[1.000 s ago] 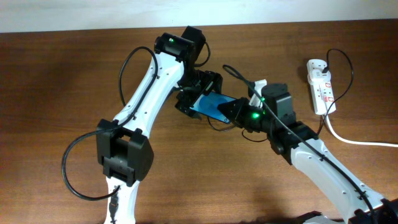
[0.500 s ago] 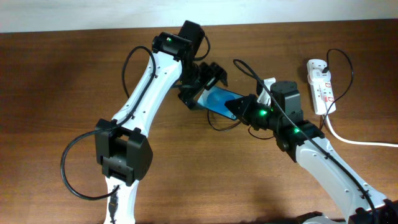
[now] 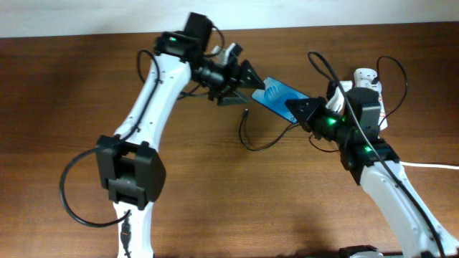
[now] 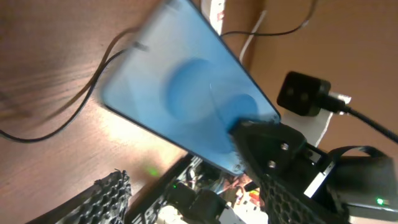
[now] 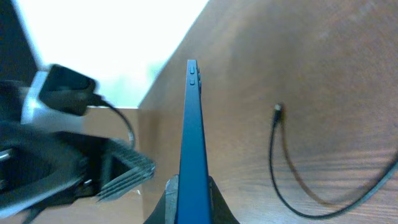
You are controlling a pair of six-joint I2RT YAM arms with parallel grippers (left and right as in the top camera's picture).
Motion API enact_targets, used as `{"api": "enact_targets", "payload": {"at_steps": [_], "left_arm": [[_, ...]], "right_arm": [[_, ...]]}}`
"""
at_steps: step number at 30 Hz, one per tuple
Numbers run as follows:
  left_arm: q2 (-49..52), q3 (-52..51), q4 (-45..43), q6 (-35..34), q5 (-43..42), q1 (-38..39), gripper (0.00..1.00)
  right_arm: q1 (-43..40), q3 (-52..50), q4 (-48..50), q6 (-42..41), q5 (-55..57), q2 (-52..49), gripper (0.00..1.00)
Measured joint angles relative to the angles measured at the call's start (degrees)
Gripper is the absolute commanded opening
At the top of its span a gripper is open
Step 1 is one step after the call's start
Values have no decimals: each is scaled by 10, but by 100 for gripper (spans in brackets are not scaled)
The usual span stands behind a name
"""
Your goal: Plug charger to phone and switch on socket
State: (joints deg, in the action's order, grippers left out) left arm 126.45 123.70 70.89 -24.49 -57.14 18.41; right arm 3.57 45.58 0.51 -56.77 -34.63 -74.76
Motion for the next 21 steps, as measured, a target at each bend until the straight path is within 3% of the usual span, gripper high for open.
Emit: {"api": "enact_targets", "payload": {"at_steps": [6,10,12,17,21], "left_arm": [[0,0,44,94,-77,-47,82],[-8,0,65,153,-106,-56,100],[-17,1,58,170,-115,-56,100],[-24,2,-19,132,-124,-56,99],[-24,3,-123,35,-102,-53,99]], "right_arm": [[-1,0,13,0,-5,52,4],[-1,0,35,-15,-5,55,4],[1,0,67,-45,6,55,4],[34,3,113,-127,75,55,4],[90,3,116,-230,161,55,4]]}}
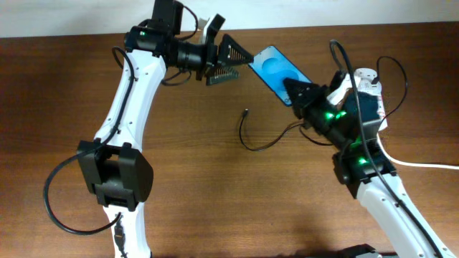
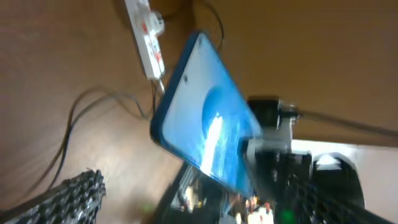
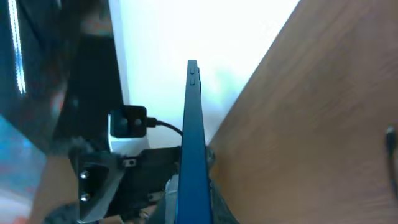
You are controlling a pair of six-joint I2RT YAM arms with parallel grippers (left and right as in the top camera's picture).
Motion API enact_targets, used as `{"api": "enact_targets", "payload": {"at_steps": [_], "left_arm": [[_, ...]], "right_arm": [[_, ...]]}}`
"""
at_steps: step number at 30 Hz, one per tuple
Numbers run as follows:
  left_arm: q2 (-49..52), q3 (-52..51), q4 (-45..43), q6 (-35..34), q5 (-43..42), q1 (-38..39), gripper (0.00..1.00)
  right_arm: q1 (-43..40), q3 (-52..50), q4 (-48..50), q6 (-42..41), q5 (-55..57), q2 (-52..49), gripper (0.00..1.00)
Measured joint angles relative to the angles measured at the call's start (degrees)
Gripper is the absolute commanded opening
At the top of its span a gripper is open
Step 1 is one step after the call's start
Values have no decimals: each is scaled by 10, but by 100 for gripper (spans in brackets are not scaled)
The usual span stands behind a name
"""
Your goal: Plug charger to phone and switch on socket
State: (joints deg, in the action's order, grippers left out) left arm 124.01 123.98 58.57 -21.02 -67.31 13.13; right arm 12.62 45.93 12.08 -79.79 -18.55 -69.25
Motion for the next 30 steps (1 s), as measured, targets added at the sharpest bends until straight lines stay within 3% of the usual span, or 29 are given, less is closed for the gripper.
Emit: {"api": "enact_targets", "payload": {"at_steps": [8,17,30], "left_arm": [[0,0,-118,-142,39,22,98],[0,0,-198,-280,46,27,98],[0,0,-220,-362,60,29,79]], "right_arm": [[66,1,95,-107,132,-5,4],[71,4,127,-152,151,-62,4],[89,4,154,-165,151,-66,4]]}}
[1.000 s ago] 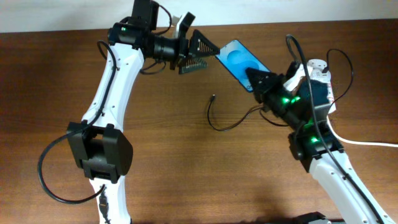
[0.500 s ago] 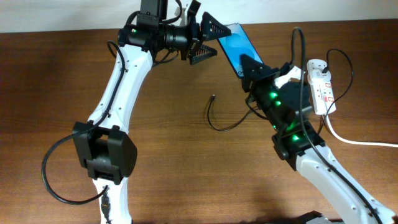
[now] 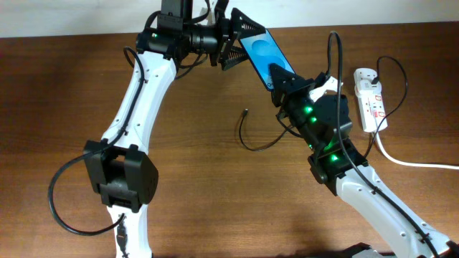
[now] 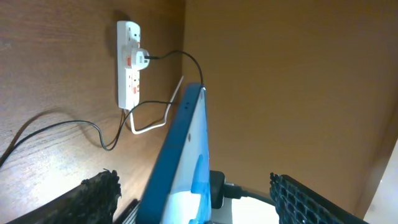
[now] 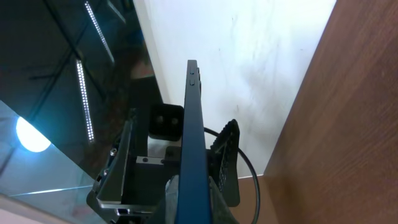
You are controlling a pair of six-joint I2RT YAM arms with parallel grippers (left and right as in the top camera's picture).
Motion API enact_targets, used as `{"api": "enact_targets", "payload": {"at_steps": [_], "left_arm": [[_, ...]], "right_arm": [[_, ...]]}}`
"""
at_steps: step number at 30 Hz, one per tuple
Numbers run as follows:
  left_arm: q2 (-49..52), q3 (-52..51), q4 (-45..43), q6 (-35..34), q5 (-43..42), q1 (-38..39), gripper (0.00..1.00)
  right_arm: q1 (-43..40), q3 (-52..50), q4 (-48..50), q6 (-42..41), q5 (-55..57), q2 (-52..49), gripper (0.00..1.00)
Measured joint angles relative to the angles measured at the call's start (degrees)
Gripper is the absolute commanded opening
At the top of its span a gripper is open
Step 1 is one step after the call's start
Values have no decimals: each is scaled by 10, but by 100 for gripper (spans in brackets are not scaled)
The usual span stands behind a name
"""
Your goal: Plug charger to phone and switch on socket
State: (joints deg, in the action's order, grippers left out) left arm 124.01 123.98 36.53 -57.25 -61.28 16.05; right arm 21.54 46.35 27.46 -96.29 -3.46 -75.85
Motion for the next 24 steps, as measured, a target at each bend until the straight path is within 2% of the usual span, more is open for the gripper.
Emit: {"api": "enact_targets", "payload": {"at_steps": [3,4,13,18,19,20,22,24], "left_arm": [[0,0,-3,-17,17,5,73],[0,0,-4,-22,21,8,68],[0,0,-4,-45,56,31,60],[0,0,-3,-53,61,31,40],[0,0,-2,-53,63,31,32],[0,0,-2,-53,64,31,28],[0,0,-2,-53,68,31,24],[0,0,-1,-54,76,31,24]], "right_arm": [[7,0,0,0,0,0,4],[8,0,0,0,1,0,4],[20,0,5,-10,10,-19,4],[20,3,11,-19,9,-22,4],[20,4,12,-20,10,-22,4],[20,5,13,-21,10,-22,4],[20,7,15,-24,13,-22,4],[20,8,16,-25,16,-22,4]]}}
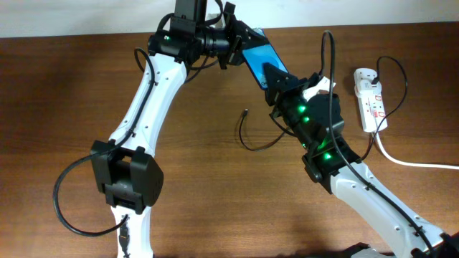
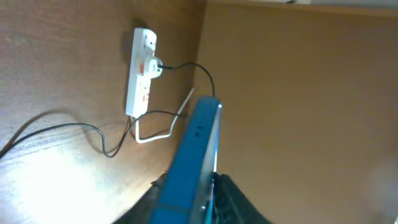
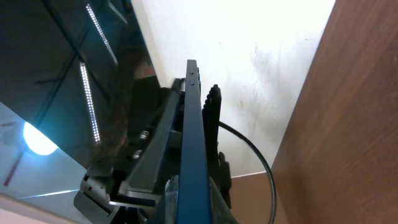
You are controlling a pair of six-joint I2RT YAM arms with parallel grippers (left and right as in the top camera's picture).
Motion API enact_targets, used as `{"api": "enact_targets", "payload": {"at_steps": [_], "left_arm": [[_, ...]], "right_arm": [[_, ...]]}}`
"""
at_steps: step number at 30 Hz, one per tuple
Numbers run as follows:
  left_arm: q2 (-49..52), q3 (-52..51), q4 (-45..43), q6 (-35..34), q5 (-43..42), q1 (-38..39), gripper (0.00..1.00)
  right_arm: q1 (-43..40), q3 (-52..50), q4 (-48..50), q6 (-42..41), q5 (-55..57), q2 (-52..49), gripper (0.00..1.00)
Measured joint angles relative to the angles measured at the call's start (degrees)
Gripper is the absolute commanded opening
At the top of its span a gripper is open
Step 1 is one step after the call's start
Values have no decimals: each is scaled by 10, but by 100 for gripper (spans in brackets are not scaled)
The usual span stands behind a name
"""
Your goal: Plug charger to phone and switch on socket
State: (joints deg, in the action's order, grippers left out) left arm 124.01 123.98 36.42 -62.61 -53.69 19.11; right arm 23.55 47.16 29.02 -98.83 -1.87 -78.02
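A blue phone (image 1: 259, 57) hangs tilted in the air over the back of the table, held at both ends. My left gripper (image 1: 247, 44) is shut on its upper end; in the left wrist view the phone's edge (image 2: 198, 149) runs up between the fingers. My right gripper (image 1: 271, 75) is shut on its lower end, the phone (image 3: 191, 124) edge-on between the fingers. The black charger cable (image 1: 252, 145) lies on the table below, its free tip (image 1: 246, 112) pointing up-left. The white socket strip (image 1: 371, 97) lies at the right.
The wooden table (image 1: 201, 186) carries the socket strip (image 2: 143, 71) with a black plug (image 2: 155, 64) in it. A white mains cable (image 1: 416, 163) runs off to the right. The left arm (image 1: 150, 93) reaches over the table's left half, the right arm (image 1: 358, 179) from the front right.
My left gripper, whose fingers stood open on either side of the phone's upper end, is now shut on it. The right gripper still holds the lower end. The phone has barely moved.
First my right gripper held the phone low over the table near the socket strip, the open left gripper beside it. Then the phone was higher and further back-left, the left gripper still open nearby. Later its fingers straddled the phone's top; now both grippers hold it.
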Motion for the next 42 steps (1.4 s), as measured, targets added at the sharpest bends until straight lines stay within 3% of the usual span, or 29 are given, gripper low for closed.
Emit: {"api": "enact_targets", "payload": {"at_steps": [4,7,10,15,20,27,32,37,42], "left_arm": [[0,0,0,-3,9,0,20],[0,0,-1,-5,10,0,0],[0,0,-15,-5,0,0,0],[-1,0,-11,-7,3,0,0],[-1,0,-2,-11,14,1,0],[0,0,0,-16,44,-2,0],[0,0,30,-2,46,-13,0],[0,0,109,47,44,-39,0],[0,0,194,131,30,-76,0]], "right_arm": [[0,0,0,-2,3,0,4],[0,0,0,-19,5,0,4],[-2,4,7,-70,6,0,4],[-2,4,4,-72,5,0,5],[-2,4,2,-43,5,0,29],[0,4,-2,-4,-3,0,42],[-3,4,-2,48,-8,0,58],[-28,5,-53,151,-20,0,95],[-71,7,-133,261,-71,0,98]]}}
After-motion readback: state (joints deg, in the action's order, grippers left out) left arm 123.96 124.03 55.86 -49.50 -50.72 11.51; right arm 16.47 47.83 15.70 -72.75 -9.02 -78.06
